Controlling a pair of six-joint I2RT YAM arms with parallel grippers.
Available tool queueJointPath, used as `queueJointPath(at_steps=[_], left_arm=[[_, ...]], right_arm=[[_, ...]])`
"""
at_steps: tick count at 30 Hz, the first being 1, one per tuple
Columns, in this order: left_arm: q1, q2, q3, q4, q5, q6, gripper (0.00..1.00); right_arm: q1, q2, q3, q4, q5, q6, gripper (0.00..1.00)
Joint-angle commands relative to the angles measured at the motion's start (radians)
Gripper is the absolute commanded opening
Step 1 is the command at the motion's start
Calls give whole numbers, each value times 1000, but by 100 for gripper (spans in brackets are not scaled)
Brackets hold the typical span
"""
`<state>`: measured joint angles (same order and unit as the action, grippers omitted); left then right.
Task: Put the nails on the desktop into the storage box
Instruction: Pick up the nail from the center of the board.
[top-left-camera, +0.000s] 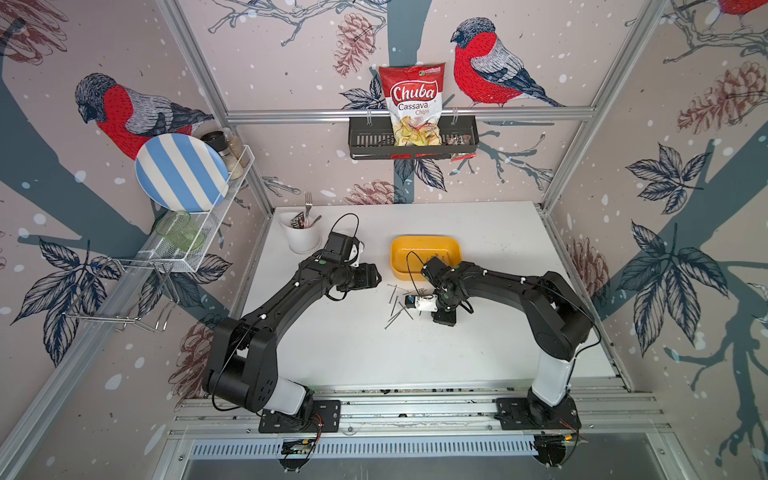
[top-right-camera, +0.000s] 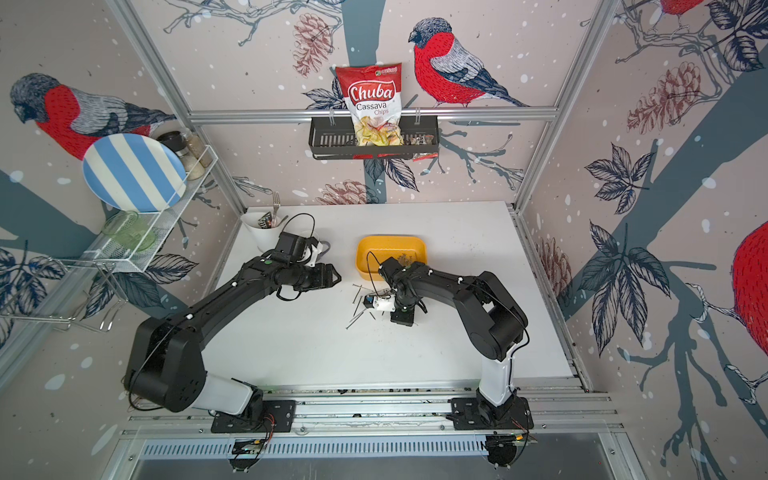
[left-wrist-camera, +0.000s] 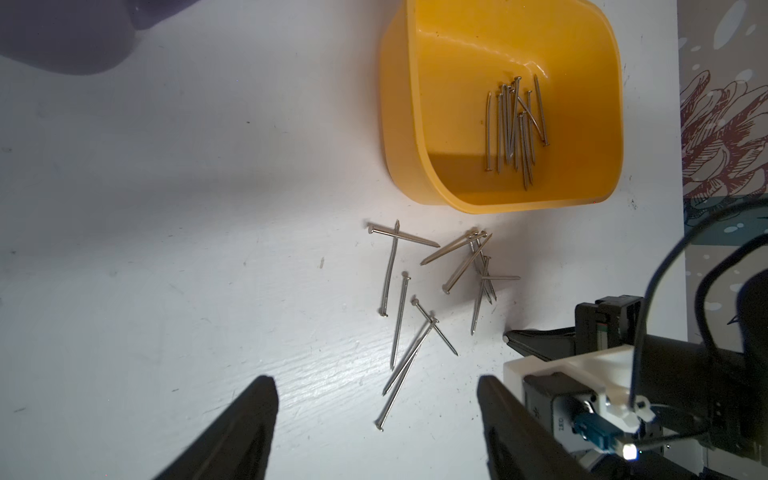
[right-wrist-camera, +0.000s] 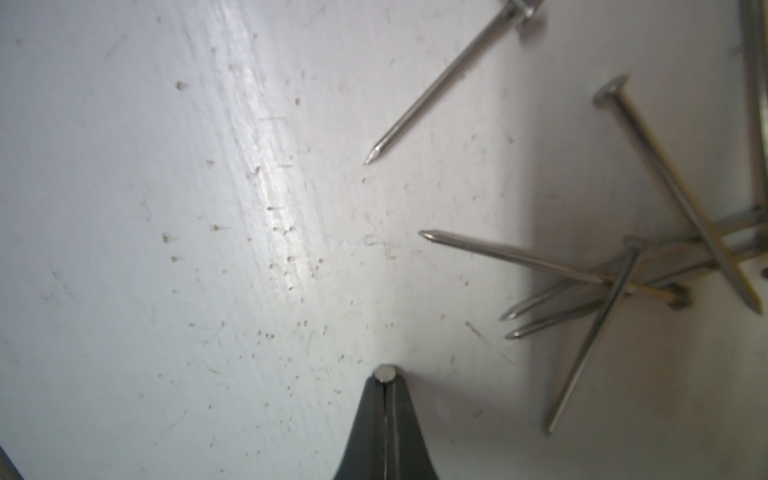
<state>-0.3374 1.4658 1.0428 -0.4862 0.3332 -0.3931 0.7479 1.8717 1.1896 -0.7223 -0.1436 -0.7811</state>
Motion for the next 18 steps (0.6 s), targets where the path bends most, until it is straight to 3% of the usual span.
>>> queueJointPath(at_steps=[1,6,12,18], left_arm=[[3,-10,-4,-3,0,-9,78],[3,-12,1,6,-2,-18,78],[3,-1,26,8,-12,-19,78],[1,7,40,0,-8,-16,78]], right_arm=[[-8,-16,7,17,-46,37,0],[-46,-113,37,75,-137,139,0],[-109,-231,57,243,-290,404,0],[-160,-252,106,452,-187,794,0]])
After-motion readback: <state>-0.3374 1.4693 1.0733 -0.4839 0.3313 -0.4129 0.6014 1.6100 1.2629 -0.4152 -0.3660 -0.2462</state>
